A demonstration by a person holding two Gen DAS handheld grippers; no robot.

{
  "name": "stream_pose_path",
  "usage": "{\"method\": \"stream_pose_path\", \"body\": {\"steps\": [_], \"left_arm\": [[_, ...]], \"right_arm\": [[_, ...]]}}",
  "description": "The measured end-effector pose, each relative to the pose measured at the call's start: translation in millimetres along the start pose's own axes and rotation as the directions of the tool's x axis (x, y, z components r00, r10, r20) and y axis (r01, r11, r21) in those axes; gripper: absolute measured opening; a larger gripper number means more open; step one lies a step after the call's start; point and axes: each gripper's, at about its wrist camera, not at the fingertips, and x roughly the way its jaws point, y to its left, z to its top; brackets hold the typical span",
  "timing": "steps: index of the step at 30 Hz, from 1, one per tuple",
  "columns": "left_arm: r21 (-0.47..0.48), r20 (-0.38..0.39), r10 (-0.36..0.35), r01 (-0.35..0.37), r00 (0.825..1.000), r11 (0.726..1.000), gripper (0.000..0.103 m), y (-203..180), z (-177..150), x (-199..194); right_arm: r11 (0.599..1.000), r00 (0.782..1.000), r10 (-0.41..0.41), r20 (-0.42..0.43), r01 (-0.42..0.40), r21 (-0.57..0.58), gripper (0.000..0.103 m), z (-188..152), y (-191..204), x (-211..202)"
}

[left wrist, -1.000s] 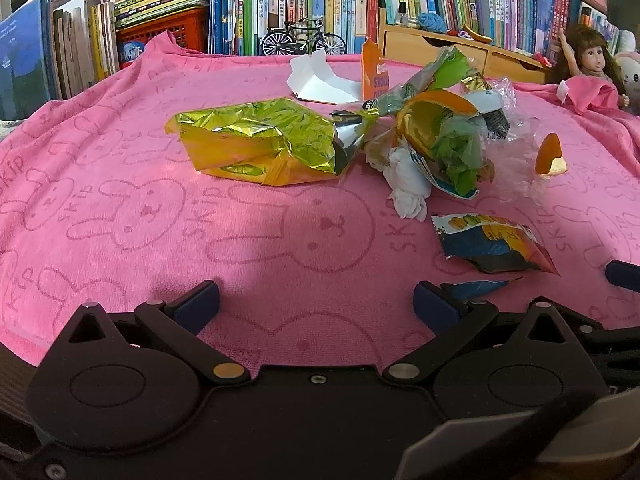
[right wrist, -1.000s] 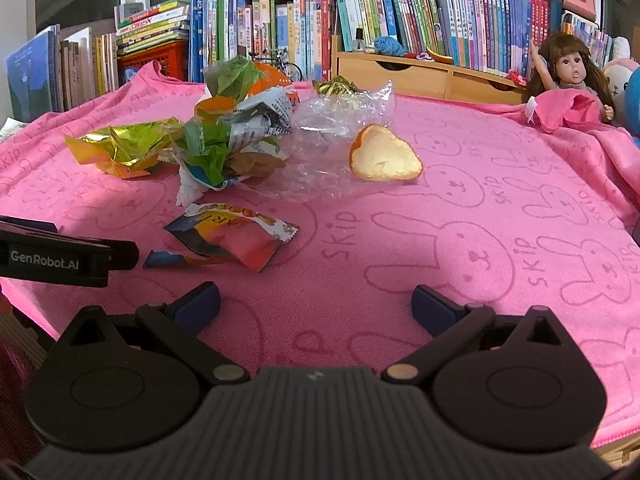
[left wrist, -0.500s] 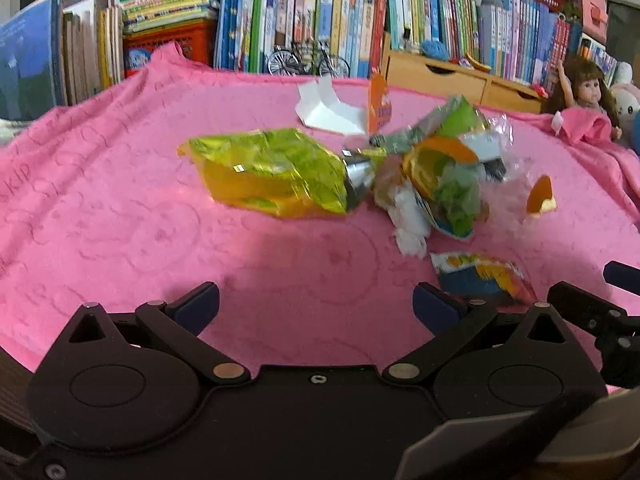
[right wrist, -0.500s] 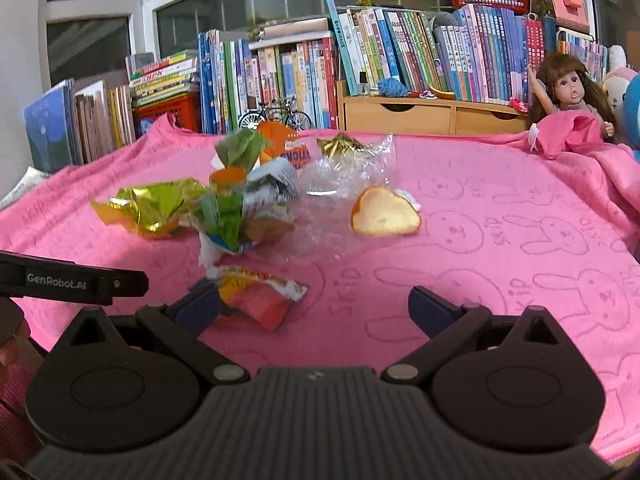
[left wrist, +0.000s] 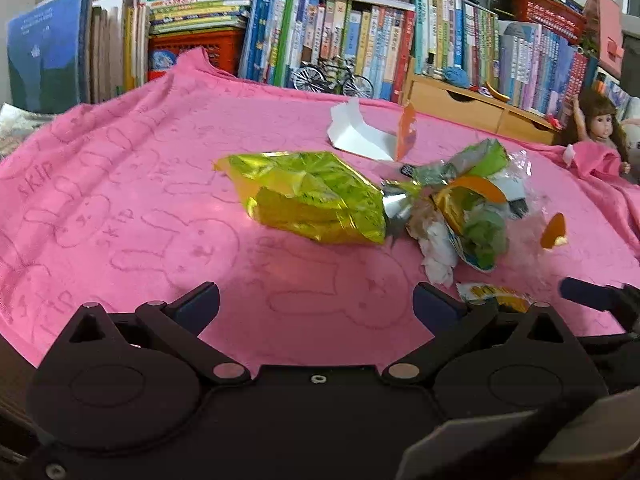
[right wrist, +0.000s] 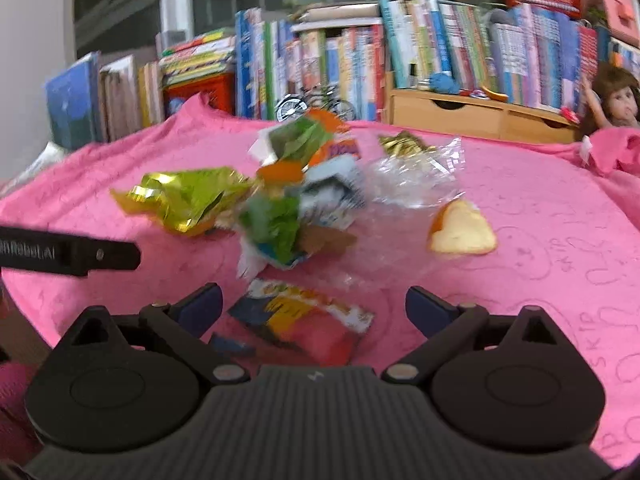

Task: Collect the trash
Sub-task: 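Grasp the green wrappers with the left tool while the right grasps the colourful snack wrapper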

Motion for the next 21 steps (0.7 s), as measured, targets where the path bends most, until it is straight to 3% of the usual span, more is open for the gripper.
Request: {"method": "stream_pose_path", "body": {"steps": [3, 7, 9, 10, 13, 14, 15, 16, 18, 21], "left_arm": [[0.016, -0.011, -0.005, 0.006, 1.0, 1.0, 0.103, -2, -7, 3], [0.034, -0.01, -0.014, 0.014, 1.0, 0.999, 0.103, -7, -10, 5], [0.022, 0.0, -0.038, 0.038, 0.999, 0.999, 0.103, -8, -9, 4], [0.016, 0.006, -0.053, 0.053, 0.999, 0.998, 0.103, -9, -8, 4], [0.004, 0.026, -0.106, 0.106, 0.994, 0.994, 0.103, -14, -6, 4], [0.004, 0.03, -0.119, 0.119, 0.992, 0.993, 0.102, -16, -4, 4], [0.007, 0.036, -0.135, 0.135, 0.99, 0.991, 0.098, -19, -3, 5], [0.008, 0.039, -0.152, 0.152, 0.988, 0.988, 0.096, -23, -1, 6], [-0.011, 0.034, -0.193, 0.193, 0.981, 0.981, 0.083, -28, 3, 10], [-0.053, 0.019, -0.243, 0.244, 0.97, 0.968, 0.065, -35, 10, 15]], "right_arm": [[1.0, 1.0, -0.003, -0.022, 0.003, -0.001, 0.078, -3, 0, 2], [0.998, 1.0, 0.01, -0.023, -0.009, 0.066, 0.039, -3, -10, -4], [0.997, 1.0, -0.001, -0.014, 0.002, 0.08, 0.025, -4, -14, -9], [0.996, 1.0, -0.008, -0.007, 0.009, 0.085, 0.023, -4, -16, -12], [0.997, 1.0, -0.024, 0.005, 0.024, 0.078, 0.024, -5, -20, -16], [0.997, 1.0, -0.023, 0.012, 0.022, 0.07, 0.028, -6, -20, -18], [0.998, 1.0, -0.019, 0.02, 0.018, 0.062, 0.034, -7, -21, -19], [0.998, 1.0, -0.012, 0.024, 0.011, 0.055, 0.052, -8, -21, -20], [0.999, 0.999, 0.013, 0.029, -0.014, 0.042, 0.071, -9, -20, -18], [1.0, 1.0, 0.01, 0.026, -0.01, -0.011, 0.074, -10, -10, -10]]}}
